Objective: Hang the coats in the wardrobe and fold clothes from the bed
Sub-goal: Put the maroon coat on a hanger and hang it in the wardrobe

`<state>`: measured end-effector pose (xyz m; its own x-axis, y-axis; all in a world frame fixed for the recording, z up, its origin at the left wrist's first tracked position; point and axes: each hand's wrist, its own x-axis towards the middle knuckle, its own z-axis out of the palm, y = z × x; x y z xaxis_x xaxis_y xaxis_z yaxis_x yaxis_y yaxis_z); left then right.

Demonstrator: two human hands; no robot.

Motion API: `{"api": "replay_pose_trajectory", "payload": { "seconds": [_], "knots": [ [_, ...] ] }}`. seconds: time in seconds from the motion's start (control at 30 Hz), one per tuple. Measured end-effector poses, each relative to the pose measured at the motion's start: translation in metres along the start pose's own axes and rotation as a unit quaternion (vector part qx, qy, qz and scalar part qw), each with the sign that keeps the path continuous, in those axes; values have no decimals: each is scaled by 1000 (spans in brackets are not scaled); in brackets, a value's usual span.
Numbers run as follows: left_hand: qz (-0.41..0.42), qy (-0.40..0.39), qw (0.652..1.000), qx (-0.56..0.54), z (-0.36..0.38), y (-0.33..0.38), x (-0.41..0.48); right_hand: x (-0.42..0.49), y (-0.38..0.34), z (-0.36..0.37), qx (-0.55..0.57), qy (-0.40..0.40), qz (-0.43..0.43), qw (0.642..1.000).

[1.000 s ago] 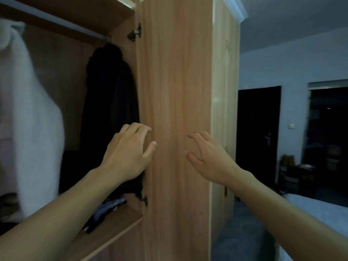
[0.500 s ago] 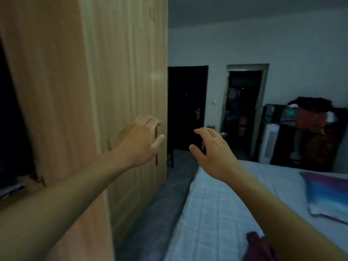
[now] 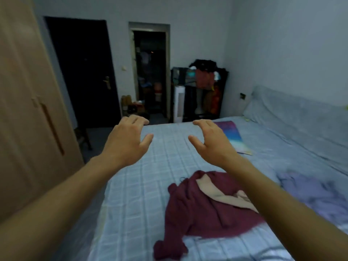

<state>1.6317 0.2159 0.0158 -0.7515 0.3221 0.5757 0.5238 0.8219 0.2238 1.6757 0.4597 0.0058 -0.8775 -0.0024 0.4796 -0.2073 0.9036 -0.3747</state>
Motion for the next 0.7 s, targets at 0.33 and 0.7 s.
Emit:
{"api": "replay_pose_trajectory", "payload": {
  "seconds": [0.33, 0.7],
  "knots": [
    [40, -66, 991, -113, 129, 2, 20, -17, 74, 30, -71, -19, 94, 993],
    [12, -155, 982, -110, 241, 35, 42, -16, 189, 77, -25, -65, 131, 989]
  ]
}}
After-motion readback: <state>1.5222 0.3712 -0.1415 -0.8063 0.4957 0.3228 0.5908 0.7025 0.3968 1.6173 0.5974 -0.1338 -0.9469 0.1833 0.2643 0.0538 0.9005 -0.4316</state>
